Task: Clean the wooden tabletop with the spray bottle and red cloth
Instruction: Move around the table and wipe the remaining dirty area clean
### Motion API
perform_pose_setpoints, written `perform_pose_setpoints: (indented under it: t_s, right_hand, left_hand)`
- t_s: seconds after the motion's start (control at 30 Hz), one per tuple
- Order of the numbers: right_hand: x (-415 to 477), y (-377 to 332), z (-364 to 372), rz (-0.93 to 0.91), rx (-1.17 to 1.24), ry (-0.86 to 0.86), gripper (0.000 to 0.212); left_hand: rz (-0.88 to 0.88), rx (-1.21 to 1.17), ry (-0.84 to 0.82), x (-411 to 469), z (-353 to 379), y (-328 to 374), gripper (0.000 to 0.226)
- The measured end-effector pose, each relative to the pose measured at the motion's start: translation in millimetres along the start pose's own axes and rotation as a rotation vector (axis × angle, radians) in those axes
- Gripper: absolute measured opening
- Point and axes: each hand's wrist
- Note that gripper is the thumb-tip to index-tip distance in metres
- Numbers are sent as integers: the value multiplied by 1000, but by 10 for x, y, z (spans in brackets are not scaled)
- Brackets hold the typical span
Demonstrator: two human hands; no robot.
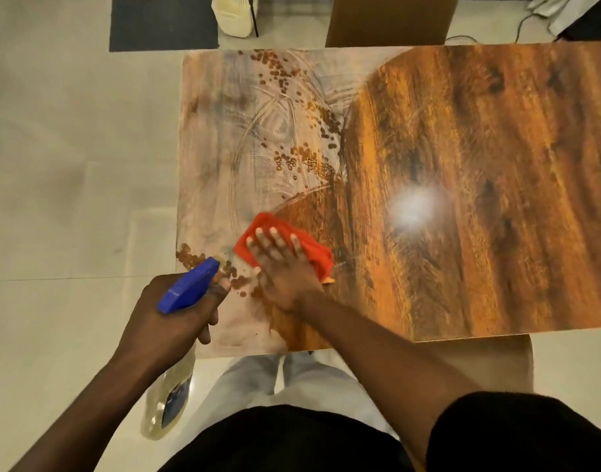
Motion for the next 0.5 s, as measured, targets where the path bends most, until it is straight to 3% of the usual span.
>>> perform_pose_setpoints:
  t_s: [0.13,0.27,0.37,0.5]
  right_hand:
    - [-383,-473,533,-200,-72,-61,67]
    - [-965,-164,781,-205,-133,-62,61]
    - [-1257,369,650,-34,-176,-18,61]
    - [-1254,1202,178,392,-72,104,65]
  left_hand:
    - [25,28,-11,138,-190,-56,46]
    - [31,37,-23,257,-368,-180,46]
    - [14,51,-66,314,-459,-308,45]
    - [0,74,-87,315,-564,-481,45]
Point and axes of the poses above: each hand's wrist, its own x-axis towards the middle knuckle, its own z-axis out of the palm, y = z × x, and after that the axes turned 4 degrees about -y, right-handed
